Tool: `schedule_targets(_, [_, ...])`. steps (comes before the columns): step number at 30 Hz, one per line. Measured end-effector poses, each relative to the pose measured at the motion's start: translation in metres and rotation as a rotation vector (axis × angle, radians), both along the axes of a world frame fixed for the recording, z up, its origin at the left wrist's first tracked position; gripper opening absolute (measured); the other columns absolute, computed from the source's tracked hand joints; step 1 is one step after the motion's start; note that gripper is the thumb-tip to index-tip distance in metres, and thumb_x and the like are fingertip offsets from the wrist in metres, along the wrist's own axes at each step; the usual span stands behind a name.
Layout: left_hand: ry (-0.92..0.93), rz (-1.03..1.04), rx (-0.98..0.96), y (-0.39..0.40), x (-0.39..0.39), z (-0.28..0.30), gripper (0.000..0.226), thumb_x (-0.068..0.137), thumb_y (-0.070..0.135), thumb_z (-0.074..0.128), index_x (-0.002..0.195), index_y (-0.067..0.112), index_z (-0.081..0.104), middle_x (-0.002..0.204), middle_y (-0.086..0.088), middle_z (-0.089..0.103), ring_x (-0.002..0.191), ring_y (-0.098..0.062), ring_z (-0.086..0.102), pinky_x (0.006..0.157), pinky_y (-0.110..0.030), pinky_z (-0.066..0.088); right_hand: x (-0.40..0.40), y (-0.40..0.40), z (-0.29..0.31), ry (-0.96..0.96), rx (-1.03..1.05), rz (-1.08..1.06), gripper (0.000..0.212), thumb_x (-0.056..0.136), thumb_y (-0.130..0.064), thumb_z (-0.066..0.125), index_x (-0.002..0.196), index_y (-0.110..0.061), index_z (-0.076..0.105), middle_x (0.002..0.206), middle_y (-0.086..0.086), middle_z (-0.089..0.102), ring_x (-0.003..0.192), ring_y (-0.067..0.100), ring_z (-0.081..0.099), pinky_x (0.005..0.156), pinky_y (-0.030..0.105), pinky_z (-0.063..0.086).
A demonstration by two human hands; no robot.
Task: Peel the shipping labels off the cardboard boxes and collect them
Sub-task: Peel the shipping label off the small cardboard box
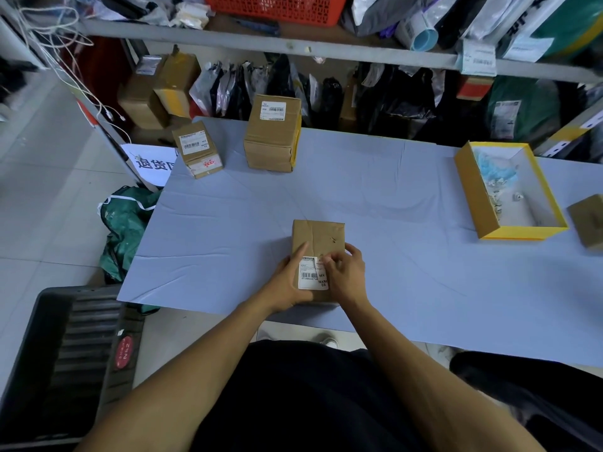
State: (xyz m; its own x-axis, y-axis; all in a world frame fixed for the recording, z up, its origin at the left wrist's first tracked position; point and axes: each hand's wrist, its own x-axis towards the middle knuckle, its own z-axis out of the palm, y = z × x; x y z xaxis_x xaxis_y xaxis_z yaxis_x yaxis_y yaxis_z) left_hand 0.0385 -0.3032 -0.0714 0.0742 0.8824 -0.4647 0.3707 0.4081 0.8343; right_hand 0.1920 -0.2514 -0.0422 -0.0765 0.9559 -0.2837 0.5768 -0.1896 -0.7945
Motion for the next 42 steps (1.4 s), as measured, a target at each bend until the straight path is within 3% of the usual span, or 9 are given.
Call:
schedule_targets(3, [0.003,0.003,0.006,0.001,0.000,-0.002,0.113,0.065,0.034,0.083,0.145,0.060,0.007,0.155,-0.001,0.022,0.134,-0.018,0.042,0.109,-0.039,0.044,0.003,0.000,-0.001,0.023,0.040,0.021,0.014,0.080,-0.025,0.072,0.091,-0.031,0.068,0.137,0.004,0.045,0.124,0.024,0.046,0.097,0.033,0.041])
schedule_targets(6, [0.011,0.017,0.008,0.000,0.001,-0.004,0.114,0.066,0.029,0.083,0.139,0.069,0.005,0.154,0.000,0.023,0.134,-0.018,0.043,0.104,-0.036,0.048,-0.001,0.000,0.000,0.049,-0.010,-0.026,0.017,0.077,-0.024,0.074,0.080,-0.040,0.067,0.139,0.001,0.042,0.125,0.024,0.045,0.099,0.036,0.042])
schedule_targets(11, [0.020,0.023,0.030,0.000,0.003,-0.004,0.117,0.059,0.047,0.083,0.145,0.058,0.006,0.154,0.002,0.024,0.135,-0.016,0.042,0.110,-0.039,0.043,-0.010,0.008,0.005,-0.022,-0.025,-0.081,0.012,0.081,-0.016,0.067,0.075,-0.026,0.071,0.137,0.006,0.045,0.122,0.028,0.048,0.097,0.039,0.045])
schedule_targets(16, [0.002,0.036,0.017,0.001,0.003,-0.004,0.113,0.058,0.041,0.082,0.138,0.070,0.007,0.153,0.001,0.028,0.132,-0.019,0.045,0.107,-0.043,0.046,-0.002,-0.002,-0.001,0.017,0.060,-0.034,0.011,0.079,-0.020,0.071,0.085,-0.029,0.072,0.142,0.001,0.045,0.124,0.023,0.048,0.092,0.034,0.046])
schedule_targets(21, [0.018,0.028,0.017,0.001,0.003,-0.004,0.118,0.060,0.042,0.087,0.144,0.062,0.007,0.152,0.000,0.029,0.132,-0.018,0.045,0.108,-0.042,0.045,-0.003,-0.005,-0.003,0.055,0.061,-0.078,0.013,0.078,-0.016,0.072,0.088,-0.024,0.076,0.143,-0.001,0.045,0.124,0.023,0.048,0.092,0.035,0.047])
schedule_targets(25, [0.009,0.038,0.017,0.000,0.004,-0.001,0.117,0.060,0.039,0.084,0.147,0.056,0.008,0.153,0.000,0.026,0.133,-0.019,0.045,0.106,-0.041,0.047,-0.005,-0.006,0.001,0.053,0.070,-0.101,0.010,0.080,-0.012,0.070,0.082,-0.020,0.076,0.142,-0.001,0.046,0.123,0.018,0.046,0.086,0.024,0.039])
schedule_targets(32, [-0.009,0.042,0.023,0.000,0.006,0.007,0.123,0.051,0.052,0.079,0.152,0.044,0.009,0.153,-0.002,0.026,0.130,-0.019,0.047,0.106,-0.041,0.047,-0.009,-0.002,0.003,0.085,0.012,-0.087,0.028,0.082,-0.012,0.068,0.064,-0.033,0.061,0.143,0.003,0.038,0.124,0.024,0.046,0.099,0.041,0.046])
schedule_targets(36, [-0.005,0.047,0.016,-0.001,0.005,0.013,0.122,0.051,0.052,0.077,0.152,0.043,0.010,0.153,-0.002,0.026,0.131,-0.019,0.044,0.106,-0.042,0.047,-0.004,0.001,0.005,0.080,0.033,-0.064,0.011,0.082,-0.017,0.069,0.079,-0.027,0.068,0.140,0.001,0.041,0.124,0.022,0.045,0.097,0.036,0.044])
schedule_targets(42, [-0.009,0.044,0.002,-0.003,0.004,0.015,0.113,0.066,0.029,0.082,0.152,0.045,0.010,0.152,-0.003,0.024,0.130,-0.021,0.043,0.105,-0.041,0.047,0.000,0.000,-0.005,0.160,-0.055,-0.031,0.022,0.072,-0.020,0.080,0.071,-0.038,0.066,0.137,0.001,0.040,0.121,0.020,0.050,0.098,0.042,0.048])
